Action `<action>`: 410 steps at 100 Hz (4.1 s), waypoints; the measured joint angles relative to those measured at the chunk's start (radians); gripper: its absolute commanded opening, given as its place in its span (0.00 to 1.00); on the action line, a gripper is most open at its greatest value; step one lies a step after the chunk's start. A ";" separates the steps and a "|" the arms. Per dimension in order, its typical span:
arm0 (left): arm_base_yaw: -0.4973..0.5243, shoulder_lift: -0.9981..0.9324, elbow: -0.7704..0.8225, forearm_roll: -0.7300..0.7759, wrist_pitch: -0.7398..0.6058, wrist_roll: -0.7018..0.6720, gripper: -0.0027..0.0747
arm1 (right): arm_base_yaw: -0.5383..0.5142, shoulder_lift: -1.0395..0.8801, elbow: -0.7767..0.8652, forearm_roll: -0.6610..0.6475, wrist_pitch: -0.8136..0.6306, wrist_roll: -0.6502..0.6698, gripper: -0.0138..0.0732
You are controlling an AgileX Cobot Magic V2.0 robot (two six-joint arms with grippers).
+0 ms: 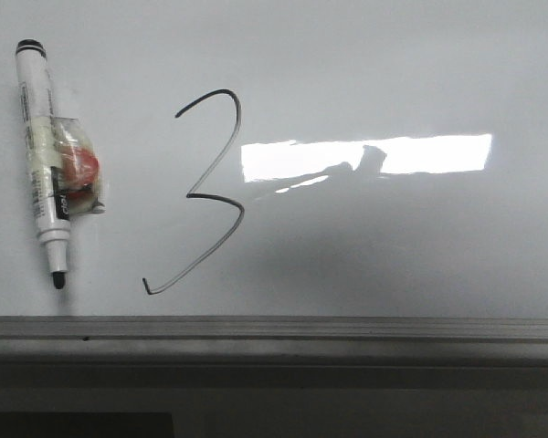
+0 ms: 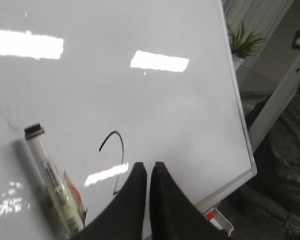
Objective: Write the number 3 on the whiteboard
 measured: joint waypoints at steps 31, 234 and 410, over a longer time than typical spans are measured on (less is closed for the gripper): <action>0.000 -0.290 0.000 0.306 0.208 0.013 0.01 | 0.000 -0.464 0.496 -0.017 -0.319 0.000 0.11; 0.767 -0.349 0.337 0.327 0.237 0.013 0.01 | 0.000 -0.900 0.811 -0.018 -0.407 0.002 0.11; 0.767 -0.349 0.337 0.328 0.238 0.013 0.01 | -0.907 -0.901 1.030 -0.327 -0.519 0.442 0.11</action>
